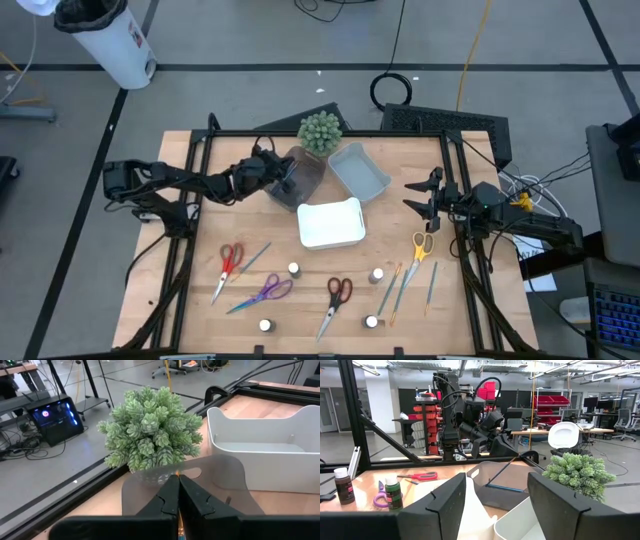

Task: Pick & Place Paint Supplies
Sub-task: Put the blue paint brush into the black bin

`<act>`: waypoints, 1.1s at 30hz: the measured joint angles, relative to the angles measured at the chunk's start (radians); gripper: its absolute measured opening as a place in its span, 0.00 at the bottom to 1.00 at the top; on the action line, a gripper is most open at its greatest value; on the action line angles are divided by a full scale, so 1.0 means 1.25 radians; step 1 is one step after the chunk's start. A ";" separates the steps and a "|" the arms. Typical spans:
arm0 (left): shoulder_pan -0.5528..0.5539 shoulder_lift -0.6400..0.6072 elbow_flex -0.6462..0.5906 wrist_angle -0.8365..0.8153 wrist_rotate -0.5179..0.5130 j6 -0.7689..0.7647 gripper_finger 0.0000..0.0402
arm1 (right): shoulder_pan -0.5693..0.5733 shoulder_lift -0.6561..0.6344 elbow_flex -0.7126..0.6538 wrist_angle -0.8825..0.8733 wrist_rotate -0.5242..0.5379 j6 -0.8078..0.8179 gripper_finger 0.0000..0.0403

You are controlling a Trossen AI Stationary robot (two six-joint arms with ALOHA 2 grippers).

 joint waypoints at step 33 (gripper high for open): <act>0.002 -0.037 0.033 -0.101 -0.026 0.034 0.52 | 0.000 0.000 0.000 0.000 0.000 0.000 0.51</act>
